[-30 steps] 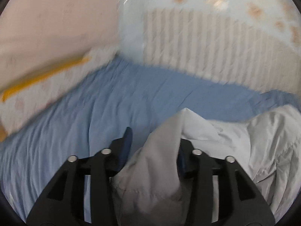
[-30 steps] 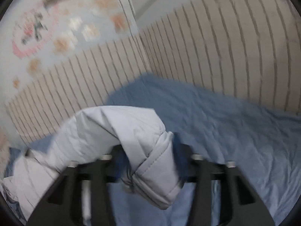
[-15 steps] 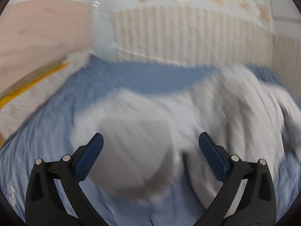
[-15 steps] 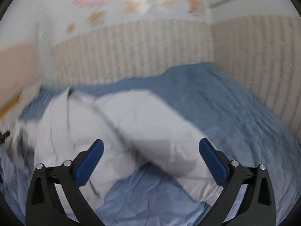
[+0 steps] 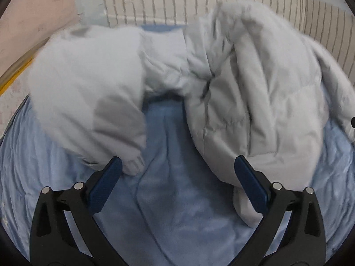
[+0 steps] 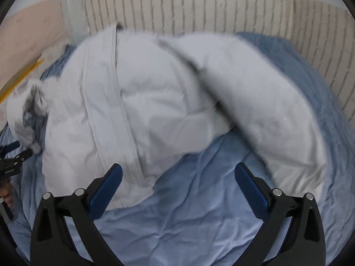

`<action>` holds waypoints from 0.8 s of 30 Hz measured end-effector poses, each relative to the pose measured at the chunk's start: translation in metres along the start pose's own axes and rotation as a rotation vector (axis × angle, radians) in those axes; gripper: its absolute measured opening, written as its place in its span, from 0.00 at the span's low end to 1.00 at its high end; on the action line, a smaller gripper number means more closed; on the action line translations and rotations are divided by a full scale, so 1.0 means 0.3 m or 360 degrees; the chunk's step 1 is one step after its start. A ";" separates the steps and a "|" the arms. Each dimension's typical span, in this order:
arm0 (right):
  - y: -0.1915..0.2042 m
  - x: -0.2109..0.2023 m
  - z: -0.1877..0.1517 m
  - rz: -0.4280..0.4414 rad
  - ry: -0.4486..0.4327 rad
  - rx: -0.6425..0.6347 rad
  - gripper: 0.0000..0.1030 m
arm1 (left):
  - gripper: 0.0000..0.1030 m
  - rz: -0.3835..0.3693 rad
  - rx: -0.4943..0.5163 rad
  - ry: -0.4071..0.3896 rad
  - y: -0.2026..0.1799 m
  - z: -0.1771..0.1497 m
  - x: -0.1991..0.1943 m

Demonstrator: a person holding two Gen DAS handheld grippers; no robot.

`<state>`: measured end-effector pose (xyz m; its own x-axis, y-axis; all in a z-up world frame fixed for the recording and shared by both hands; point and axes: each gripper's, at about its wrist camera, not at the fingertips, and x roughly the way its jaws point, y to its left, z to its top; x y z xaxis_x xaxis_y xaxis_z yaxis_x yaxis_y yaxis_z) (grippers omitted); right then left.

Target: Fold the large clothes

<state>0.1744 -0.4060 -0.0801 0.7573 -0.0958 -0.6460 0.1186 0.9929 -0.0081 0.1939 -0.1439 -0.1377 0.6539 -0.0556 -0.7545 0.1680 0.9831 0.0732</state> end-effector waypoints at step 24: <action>-0.088 0.233 0.009 0.0046 -0.0019 0.0225 0.98 | 0.70 -0.0233 -0.0172 0.0192 -0.066 0.040 0.078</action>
<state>0.2260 -0.4391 -0.1231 0.7693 -0.0691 -0.6351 0.1853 0.9755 0.1183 0.2149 -0.1667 -0.1490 0.5343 -0.1842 -0.8250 0.1703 0.9794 -0.1083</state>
